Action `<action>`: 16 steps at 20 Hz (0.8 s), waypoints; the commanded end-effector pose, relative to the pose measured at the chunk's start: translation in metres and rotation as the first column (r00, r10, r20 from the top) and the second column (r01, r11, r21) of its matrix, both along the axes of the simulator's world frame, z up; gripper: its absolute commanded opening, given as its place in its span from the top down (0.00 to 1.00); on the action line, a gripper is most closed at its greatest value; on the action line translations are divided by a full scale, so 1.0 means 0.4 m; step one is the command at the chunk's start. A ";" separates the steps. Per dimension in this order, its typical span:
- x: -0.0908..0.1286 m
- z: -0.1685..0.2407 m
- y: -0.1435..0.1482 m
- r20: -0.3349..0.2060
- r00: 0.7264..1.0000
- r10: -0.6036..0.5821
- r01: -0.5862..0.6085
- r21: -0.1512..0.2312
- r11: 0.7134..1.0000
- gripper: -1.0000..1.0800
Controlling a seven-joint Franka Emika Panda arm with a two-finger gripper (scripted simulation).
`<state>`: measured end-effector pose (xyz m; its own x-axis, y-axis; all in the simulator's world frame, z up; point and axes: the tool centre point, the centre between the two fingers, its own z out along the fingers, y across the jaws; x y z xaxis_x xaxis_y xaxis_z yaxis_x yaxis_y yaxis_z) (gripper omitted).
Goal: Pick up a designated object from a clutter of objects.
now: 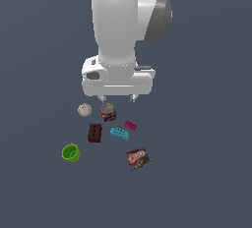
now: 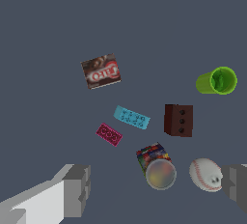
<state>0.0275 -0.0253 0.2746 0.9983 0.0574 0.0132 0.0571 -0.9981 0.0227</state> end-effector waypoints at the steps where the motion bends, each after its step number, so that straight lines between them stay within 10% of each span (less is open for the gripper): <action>1: 0.015 -0.056 -0.035 -0.003 1.000 -0.006 0.006 0.007 1.000 0.04; 16: 0.031 -0.427 -0.269 -0.012 0.999 -0.053 0.053 0.024 0.998 0.04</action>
<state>0.0408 -0.1265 0.1140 1.0000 0.0064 0.0010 0.0064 -1.0000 -0.0023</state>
